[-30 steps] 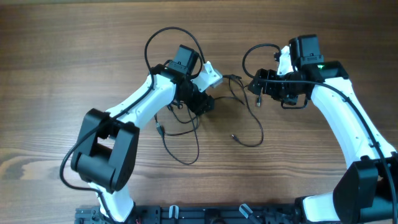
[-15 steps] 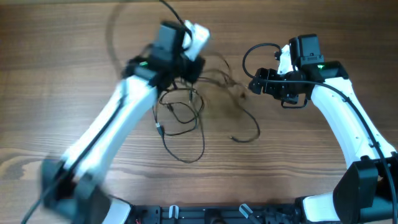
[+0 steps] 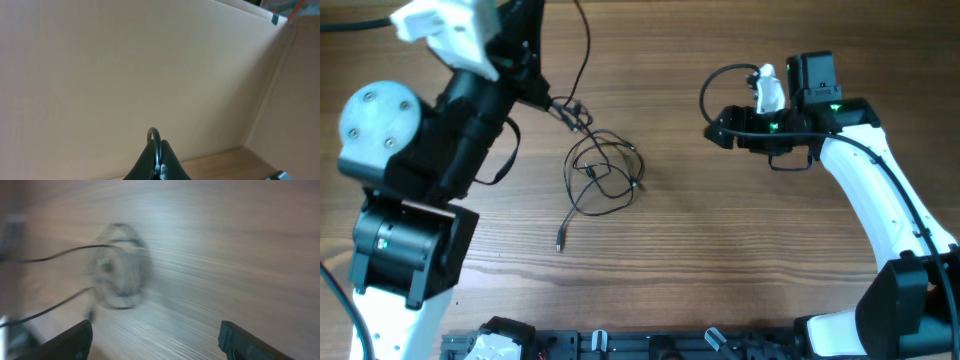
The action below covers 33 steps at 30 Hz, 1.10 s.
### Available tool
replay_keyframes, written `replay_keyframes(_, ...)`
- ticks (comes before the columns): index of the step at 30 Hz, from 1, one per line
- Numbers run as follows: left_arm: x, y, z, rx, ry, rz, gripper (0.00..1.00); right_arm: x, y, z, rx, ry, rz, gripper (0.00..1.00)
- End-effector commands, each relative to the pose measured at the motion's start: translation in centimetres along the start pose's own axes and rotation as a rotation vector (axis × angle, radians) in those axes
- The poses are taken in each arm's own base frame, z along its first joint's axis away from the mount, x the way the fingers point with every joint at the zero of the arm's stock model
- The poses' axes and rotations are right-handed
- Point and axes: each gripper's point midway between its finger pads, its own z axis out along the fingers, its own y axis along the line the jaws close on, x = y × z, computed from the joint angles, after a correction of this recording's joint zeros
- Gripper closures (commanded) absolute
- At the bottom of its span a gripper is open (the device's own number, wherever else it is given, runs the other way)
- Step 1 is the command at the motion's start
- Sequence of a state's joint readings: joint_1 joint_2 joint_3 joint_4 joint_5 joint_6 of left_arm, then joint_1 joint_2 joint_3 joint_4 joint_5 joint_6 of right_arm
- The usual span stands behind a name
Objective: Untangle cables
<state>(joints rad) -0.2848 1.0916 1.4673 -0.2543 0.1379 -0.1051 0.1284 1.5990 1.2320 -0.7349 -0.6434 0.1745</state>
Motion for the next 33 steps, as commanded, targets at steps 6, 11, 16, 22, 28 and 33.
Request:
replay_keyframes(6,2.6,1.5,2.1,-0.043,0.070,-0.182,0.96,0.4,19.0,-6.3,-0.491,-0.208,-0.578,0.11)
replay_keyframes(11,2.6,1.5,2.1,-0.044,0.070,-0.228,0.96,0.0,21.8,-4.1,-0.508,-0.243,-0.631,0.02)
replay_keyframes(16,2.9,1.5,2.1,-0.049,0.081,-0.259,0.96,1.0,22.8,1.2,-0.565,-0.164,-0.650,0.02)
replay_keyframes(22,4.0,1.7,2.0,-0.064,0.124,-0.264,0.96,1.0,22.8,6.7,-0.518,-0.134,-0.542,0.77)
replay_keyframes(28,-0.8,4.9,-0.1,-0.180,-0.055,-0.235,0.96,-1.3,7.9,8.3,0.157,-0.191,0.135,0.96)
replay_keyframes(33,-7.1,8.1,-5.3,-0.295,-0.279,-0.173,0.96,0.4,-0.7,6.5,0.402,-0.102,0.258,0.96)
